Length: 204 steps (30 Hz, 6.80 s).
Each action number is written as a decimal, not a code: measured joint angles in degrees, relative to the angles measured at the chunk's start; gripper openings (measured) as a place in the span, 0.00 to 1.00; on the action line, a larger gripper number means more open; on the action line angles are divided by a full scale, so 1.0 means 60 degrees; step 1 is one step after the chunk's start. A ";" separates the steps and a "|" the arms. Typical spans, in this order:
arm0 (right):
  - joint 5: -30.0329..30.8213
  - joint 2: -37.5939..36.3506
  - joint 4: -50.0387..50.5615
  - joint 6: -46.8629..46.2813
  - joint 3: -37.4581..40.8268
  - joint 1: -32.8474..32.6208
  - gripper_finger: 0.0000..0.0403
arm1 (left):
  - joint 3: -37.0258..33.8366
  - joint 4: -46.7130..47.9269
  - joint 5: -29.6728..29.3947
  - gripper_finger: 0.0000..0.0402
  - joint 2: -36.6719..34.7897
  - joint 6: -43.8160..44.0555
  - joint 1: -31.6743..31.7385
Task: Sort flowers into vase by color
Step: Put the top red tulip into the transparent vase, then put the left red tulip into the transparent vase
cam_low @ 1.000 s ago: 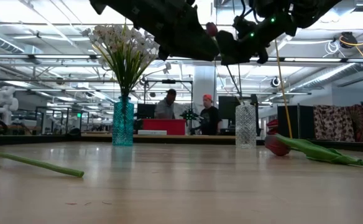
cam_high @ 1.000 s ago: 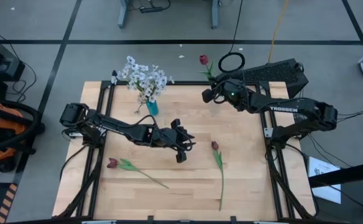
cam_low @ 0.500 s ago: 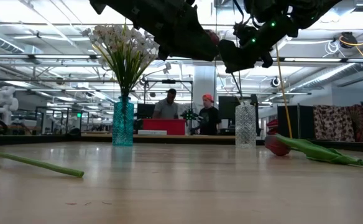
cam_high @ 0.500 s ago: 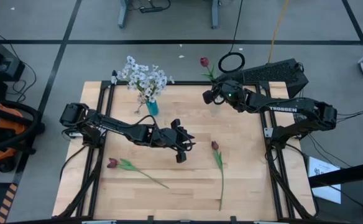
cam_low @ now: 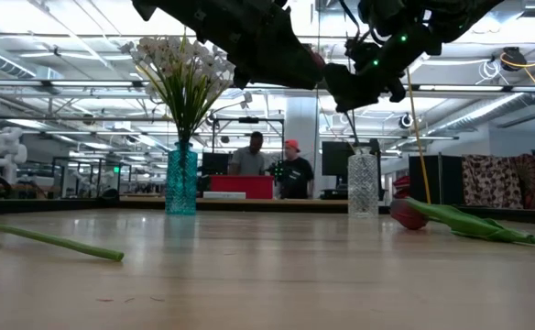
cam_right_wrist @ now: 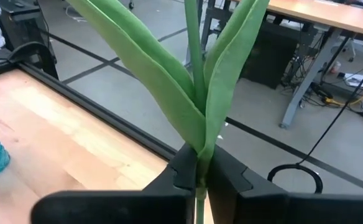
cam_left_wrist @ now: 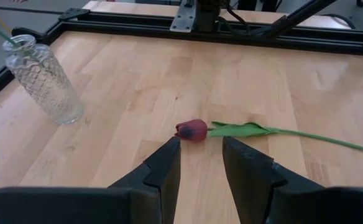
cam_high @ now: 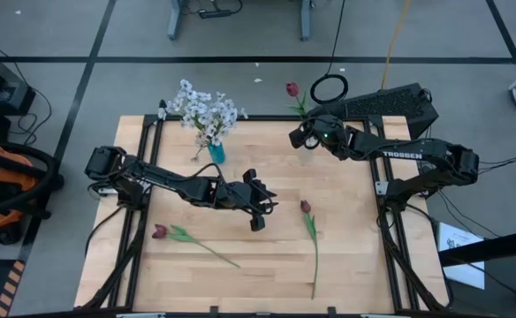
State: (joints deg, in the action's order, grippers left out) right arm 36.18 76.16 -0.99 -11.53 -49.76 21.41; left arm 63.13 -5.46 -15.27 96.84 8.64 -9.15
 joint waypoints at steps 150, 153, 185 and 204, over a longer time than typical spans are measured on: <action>0.1002 0.1621 0.3123 -0.7606 -0.0004 -1.0276 0.65 | 0.0004 0.7598 -0.0863 0.31 0.0000 1.7483 -0.6874; 0.1002 0.1621 0.3126 -0.7613 -0.0004 -1.0276 0.65 | 0.0004 0.7836 -0.0871 0.31 0.0088 1.8026 -0.6815; 0.0947 0.1617 0.3124 -0.7491 -0.0011 -1.0276 0.65 | -0.0004 0.8809 0.0271 0.31 0.1173 2.0764 -0.5002; 0.0914 0.1617 0.3061 -0.7412 -0.0011 -1.0276 0.65 | -0.0313 0.7873 0.0339 0.31 0.1173 2.0677 -0.4809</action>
State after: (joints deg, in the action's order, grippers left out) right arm 41.67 85.86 17.38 -56.00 -49.82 -40.25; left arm 61.25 41.78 -13.23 103.88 132.70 -38.00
